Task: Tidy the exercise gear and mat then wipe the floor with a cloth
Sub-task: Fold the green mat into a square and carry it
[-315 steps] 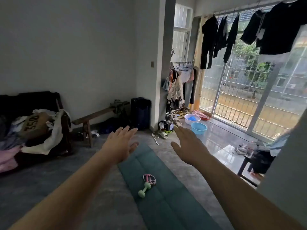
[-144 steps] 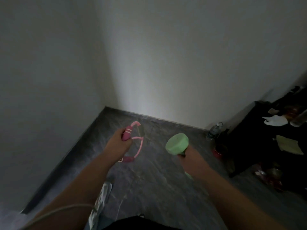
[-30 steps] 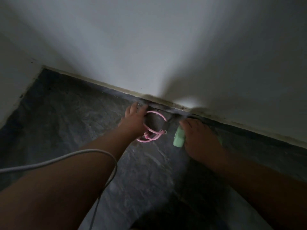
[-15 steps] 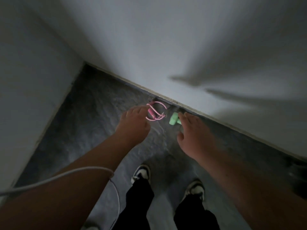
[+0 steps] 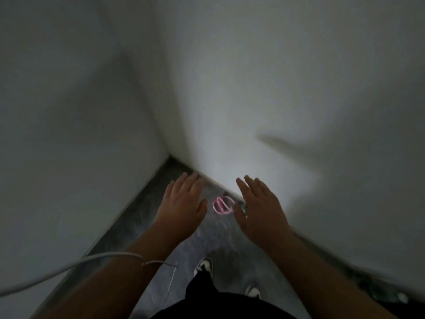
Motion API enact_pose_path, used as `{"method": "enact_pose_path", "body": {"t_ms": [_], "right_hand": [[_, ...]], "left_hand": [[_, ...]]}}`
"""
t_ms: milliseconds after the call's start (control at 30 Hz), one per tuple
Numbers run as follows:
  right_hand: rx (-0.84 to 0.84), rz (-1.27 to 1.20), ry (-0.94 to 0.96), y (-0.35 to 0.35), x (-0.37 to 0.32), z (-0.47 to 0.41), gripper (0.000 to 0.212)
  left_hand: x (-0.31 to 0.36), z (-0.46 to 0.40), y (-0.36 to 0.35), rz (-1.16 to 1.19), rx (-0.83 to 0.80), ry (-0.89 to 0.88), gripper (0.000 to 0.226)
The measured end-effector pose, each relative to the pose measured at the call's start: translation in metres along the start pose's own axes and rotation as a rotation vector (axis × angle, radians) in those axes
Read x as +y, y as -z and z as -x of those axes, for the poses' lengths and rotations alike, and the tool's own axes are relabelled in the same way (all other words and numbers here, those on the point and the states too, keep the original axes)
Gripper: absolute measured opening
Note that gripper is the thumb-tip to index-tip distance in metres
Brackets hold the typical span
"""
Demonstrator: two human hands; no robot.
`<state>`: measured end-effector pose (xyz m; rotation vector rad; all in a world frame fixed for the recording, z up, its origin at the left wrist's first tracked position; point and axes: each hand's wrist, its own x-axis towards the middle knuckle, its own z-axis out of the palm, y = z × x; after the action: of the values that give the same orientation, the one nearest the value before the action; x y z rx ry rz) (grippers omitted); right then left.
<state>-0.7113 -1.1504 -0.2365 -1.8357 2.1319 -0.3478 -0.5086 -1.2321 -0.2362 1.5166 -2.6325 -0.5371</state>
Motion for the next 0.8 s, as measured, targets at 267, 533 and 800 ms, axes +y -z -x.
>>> {"method": "enact_pose_path", "body": {"t_ms": [267, 533, 800], "right_hand": [[0.071, 0.024, 0.358, 0.059, -0.034, 0.042, 0.064], [-0.117, 0.195, 0.761, 0.047, -0.059, 0.125, 0.069], [-0.26, 0.24, 1.17, 0.006, -0.15, 0.247, 0.07]], "left_hand": [[0.032, 0.108, 0.061, -0.143, 0.248, 0.257, 0.062], [0.102, 0.281, 0.018, -0.188, 0.259, 0.674, 0.064], [0.153, 0.469, -0.023, -0.076, 0.348, 1.139, 0.069]]}}
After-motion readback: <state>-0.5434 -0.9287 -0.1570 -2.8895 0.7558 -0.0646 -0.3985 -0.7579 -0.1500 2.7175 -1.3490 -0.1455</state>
